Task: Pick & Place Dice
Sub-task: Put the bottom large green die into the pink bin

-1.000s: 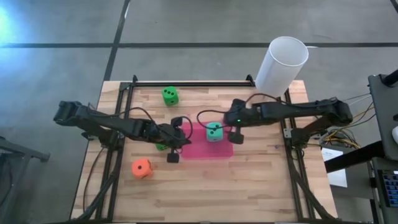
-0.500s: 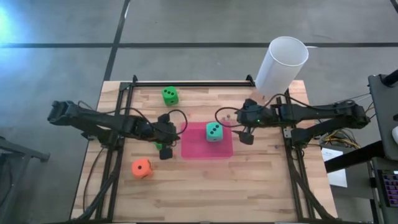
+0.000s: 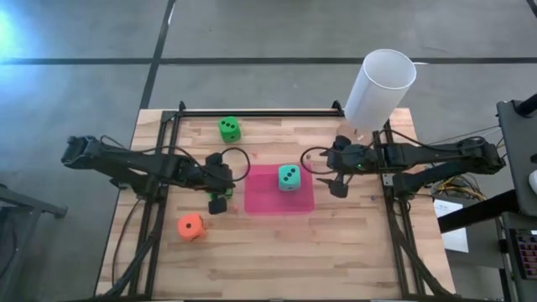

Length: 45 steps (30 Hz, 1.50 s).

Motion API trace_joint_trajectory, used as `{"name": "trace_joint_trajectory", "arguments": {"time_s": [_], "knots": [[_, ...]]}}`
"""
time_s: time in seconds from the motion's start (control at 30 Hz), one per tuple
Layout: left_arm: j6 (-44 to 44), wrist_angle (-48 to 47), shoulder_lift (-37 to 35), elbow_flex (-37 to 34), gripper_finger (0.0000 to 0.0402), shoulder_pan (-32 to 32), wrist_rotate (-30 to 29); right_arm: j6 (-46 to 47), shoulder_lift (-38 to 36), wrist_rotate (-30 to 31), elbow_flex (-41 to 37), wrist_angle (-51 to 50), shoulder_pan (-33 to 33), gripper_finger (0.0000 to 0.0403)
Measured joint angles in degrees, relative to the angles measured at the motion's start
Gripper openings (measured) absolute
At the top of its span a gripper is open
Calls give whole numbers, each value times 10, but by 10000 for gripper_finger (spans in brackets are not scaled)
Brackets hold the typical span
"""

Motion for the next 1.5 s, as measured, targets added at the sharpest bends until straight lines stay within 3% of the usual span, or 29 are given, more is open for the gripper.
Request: {"name": "trace_joint_trajectory", "arguments": {"time_s": [0.47, 0.8, 1.03, 1.23, 1.5], "knots": [[-54, -46, 0, 1, 8, 0, 0, 0, 35, 0, -1, -3, 0, 400], [-38, -48, 0, 3, 8, 0, 0, -24, 53, -2, 4, -4, 0, 400], [-37, -48, 0, 3, 8, 0, 0, -74, 41, -186, 7, 49, 0, 400], [-38, -48, 0, 3, 8, 0, 0, -91, 13, -192, 3, 52, 0, 400], [-38, -48, 0, 3, 8, 0, 0, -100, -75, -191, -48, 101, 0, 400]]}}
